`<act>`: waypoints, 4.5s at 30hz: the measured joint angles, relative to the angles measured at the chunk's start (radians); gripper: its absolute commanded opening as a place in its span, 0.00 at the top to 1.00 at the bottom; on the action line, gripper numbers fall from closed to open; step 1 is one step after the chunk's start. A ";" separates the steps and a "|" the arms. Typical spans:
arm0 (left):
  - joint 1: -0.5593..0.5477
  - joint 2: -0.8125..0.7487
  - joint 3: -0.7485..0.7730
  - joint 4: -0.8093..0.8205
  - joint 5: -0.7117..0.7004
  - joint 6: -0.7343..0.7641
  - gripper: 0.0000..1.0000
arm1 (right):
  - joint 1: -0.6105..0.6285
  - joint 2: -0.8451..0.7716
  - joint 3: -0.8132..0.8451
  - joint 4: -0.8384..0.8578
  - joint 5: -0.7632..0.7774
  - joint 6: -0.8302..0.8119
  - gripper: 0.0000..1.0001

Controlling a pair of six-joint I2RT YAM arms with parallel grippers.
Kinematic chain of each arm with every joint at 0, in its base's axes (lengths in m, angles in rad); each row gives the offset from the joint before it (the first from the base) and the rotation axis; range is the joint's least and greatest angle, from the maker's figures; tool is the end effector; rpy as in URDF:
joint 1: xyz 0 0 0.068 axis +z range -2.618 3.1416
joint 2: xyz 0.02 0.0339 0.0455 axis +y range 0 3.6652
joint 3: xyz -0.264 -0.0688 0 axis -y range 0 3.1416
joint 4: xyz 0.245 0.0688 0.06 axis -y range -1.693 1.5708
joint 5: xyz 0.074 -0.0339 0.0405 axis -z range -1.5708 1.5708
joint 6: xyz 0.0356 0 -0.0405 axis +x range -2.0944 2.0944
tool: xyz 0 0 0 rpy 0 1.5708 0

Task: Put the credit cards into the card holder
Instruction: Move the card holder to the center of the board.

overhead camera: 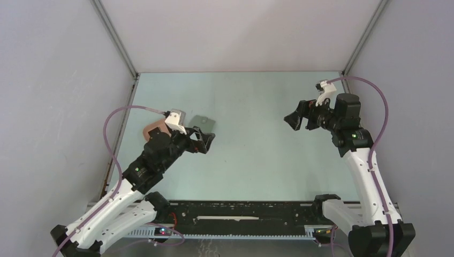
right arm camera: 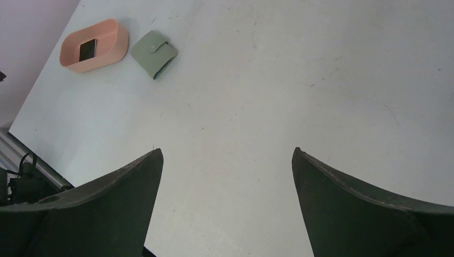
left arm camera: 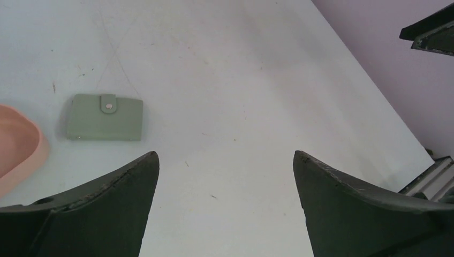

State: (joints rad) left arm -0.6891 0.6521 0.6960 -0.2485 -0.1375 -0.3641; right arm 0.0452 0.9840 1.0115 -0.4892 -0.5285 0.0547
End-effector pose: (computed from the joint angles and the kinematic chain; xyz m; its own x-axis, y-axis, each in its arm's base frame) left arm 0.1260 -0.0975 0.3222 -0.3339 -0.1819 -0.9249 0.4359 0.8402 -0.3227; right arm 0.2098 0.0275 0.3534 -0.4711 0.0259 -0.8817 -0.4649 0.8421 0.2732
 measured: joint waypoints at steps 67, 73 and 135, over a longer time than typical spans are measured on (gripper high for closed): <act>0.371 1.363 0.830 -0.310 0.124 0.290 0.54 | 0.146 0.227 0.049 -0.185 -0.319 -0.398 0.00; 0.371 1.431 0.882 -0.349 0.116 0.304 0.56 | 0.146 0.230 0.049 -0.185 -0.319 -0.399 0.00; -0.047 1.180 0.550 -0.112 0.281 0.115 0.47 | 0.067 0.217 0.048 -0.249 -0.421 -0.501 0.00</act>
State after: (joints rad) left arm -0.7364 1.8317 1.2457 -0.3607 0.1432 -0.2489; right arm 0.1120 1.2011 1.0592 -0.7383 -0.9497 -0.4465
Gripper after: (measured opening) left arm 0.490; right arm 0.993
